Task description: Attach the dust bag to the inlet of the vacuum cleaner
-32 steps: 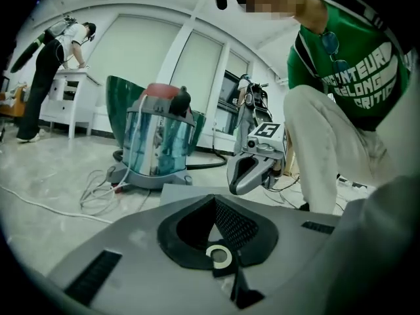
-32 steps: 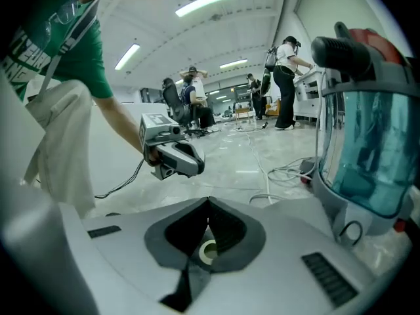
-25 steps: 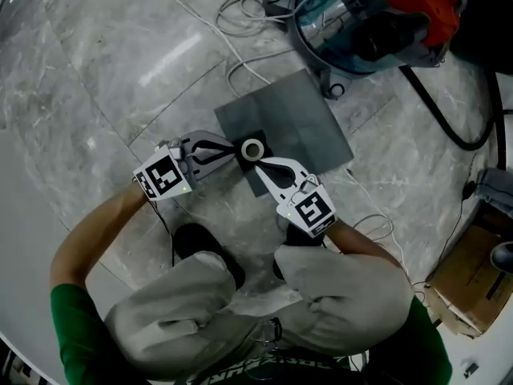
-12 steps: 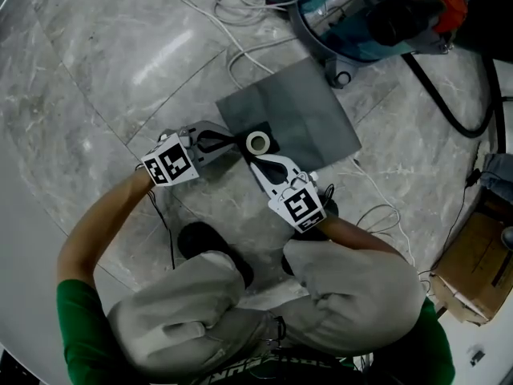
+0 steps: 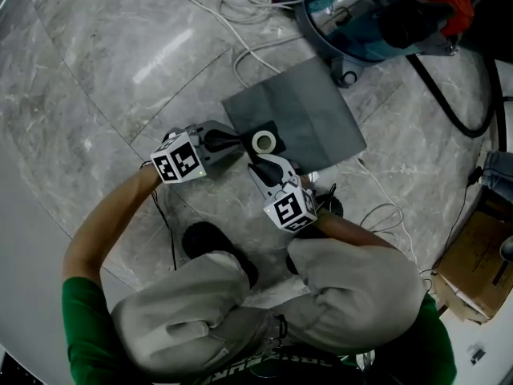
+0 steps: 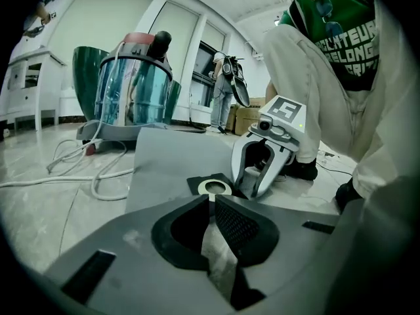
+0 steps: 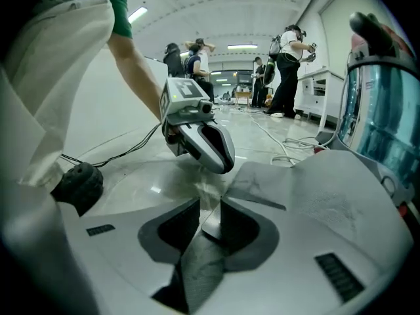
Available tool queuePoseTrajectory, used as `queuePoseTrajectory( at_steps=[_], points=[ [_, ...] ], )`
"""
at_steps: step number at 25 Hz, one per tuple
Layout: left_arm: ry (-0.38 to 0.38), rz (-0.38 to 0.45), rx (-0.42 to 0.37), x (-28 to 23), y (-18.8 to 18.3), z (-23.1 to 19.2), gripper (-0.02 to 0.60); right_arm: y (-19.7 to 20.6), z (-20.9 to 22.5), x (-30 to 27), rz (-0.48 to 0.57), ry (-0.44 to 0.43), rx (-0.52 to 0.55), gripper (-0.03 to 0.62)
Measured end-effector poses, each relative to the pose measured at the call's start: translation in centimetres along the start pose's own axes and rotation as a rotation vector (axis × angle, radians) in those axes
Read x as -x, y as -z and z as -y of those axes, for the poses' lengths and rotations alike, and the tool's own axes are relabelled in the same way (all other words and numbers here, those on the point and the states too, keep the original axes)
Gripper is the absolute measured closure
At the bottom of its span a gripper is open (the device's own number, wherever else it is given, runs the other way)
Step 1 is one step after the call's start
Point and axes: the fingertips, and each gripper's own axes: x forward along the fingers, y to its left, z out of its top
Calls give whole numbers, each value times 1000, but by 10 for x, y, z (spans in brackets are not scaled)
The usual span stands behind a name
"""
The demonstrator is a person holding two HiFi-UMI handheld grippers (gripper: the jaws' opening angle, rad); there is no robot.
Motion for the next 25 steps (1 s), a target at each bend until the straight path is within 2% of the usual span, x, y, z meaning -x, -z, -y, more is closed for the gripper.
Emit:
queuePoseTrajectory(
  at_steps=[4,8,11,15,18,25],
  points=[
    [25,0,5,-4,2,5,555,9,-9,-3,-31,0,51,473],
    [42,-16,8,-7,6,8,531,18,-7,-7,-69,78,175,470],
    [45,-22,9,-8,8,8,517,23,-3,-9,-93,129,223,470],
    [41,-27,3,-7,7,6,511,22,4,-7,-98,162,213,475],
    [35,-33,-3,-6,6,4,511,20,11,-2,-89,185,201,505],
    [5,-19,-41,-5,-13,-10,511,5,28,19,-21,231,198,549]
  ],
)
